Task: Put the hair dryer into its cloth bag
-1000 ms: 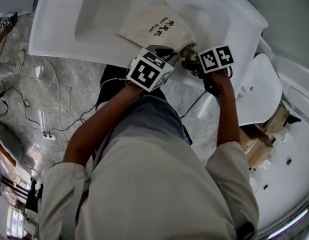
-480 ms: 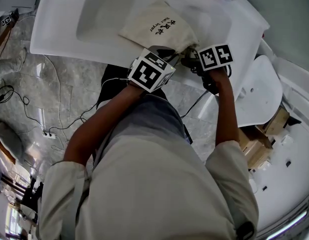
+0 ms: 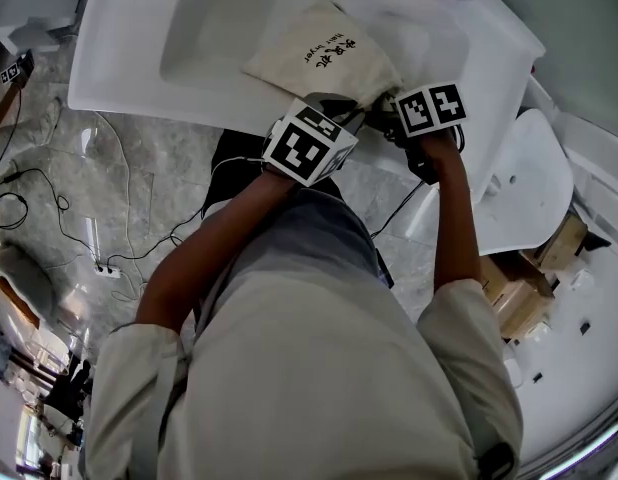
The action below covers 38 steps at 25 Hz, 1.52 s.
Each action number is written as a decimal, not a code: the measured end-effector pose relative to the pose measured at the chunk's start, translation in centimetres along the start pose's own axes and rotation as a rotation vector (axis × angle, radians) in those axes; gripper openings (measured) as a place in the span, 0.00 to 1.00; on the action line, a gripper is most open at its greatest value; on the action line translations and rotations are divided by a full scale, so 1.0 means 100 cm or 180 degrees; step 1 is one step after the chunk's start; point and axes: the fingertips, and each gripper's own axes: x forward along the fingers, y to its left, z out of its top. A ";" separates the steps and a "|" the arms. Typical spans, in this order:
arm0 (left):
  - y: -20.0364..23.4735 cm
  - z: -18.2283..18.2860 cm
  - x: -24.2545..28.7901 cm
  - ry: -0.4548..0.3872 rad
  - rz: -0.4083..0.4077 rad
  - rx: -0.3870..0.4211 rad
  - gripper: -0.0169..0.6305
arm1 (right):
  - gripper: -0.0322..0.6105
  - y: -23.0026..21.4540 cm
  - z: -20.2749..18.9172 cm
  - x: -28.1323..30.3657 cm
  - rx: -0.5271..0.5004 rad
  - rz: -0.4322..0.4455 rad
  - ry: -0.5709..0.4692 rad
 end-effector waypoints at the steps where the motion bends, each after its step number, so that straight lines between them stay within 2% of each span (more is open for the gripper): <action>1: 0.000 0.000 0.000 -0.0003 -0.0002 -0.0001 0.12 | 0.42 0.000 0.001 0.000 -0.0005 -0.0003 -0.0006; 20: 0.002 0.003 -0.006 -0.0096 -0.0030 -0.0073 0.12 | 0.42 0.009 0.020 0.009 -0.0056 -0.0032 -0.0151; 38: -0.005 0.005 -0.014 -0.0166 -0.0202 -0.0068 0.12 | 0.42 0.015 0.039 0.016 0.0066 0.0165 -0.0299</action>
